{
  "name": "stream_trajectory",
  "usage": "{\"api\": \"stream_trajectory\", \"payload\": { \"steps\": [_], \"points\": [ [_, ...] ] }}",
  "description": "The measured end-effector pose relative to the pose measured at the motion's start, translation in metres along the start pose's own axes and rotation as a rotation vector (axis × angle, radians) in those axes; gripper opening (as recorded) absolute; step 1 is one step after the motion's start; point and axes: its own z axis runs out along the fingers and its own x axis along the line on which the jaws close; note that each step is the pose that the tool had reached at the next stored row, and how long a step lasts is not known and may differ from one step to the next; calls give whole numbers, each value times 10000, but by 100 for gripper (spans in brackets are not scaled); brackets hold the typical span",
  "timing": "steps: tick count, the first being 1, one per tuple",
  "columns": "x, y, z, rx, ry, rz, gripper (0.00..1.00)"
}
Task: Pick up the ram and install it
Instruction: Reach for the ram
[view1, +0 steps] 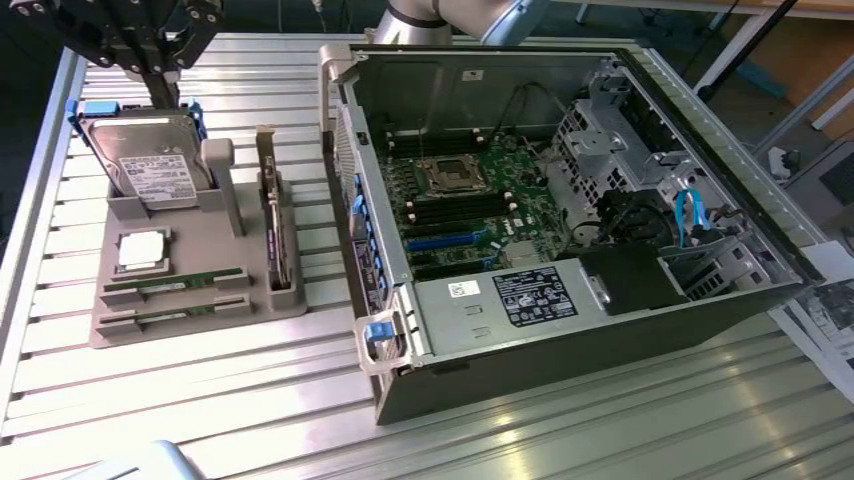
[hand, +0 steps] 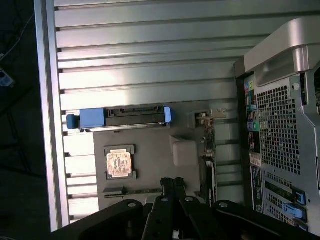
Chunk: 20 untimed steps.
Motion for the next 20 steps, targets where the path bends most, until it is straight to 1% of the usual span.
{"api": "stream_trajectory", "payload": {
  "steps": [2,6,7,9,10,12,14,17,19,20],
  "points": [
    [-3,-30,-2,1,1,0,10],
    [-11,-141,-6,-1,-1,1,10],
    [-17,-214,-9,0,0,0,10],
    [-23,-291,-12,0,0,-1,10],
    [-27,-346,-15,0,0,0,10],
    [-32,-406,-17,1,1,0,10],
    [-40,-518,-21,0,0,-1,10],
    [-49,-638,-26,1,0,1,10],
    [-60,-773,-31,4,0,-1,10],
    [-66,-855,-33,21,-2,-1,10]
  ]
}}
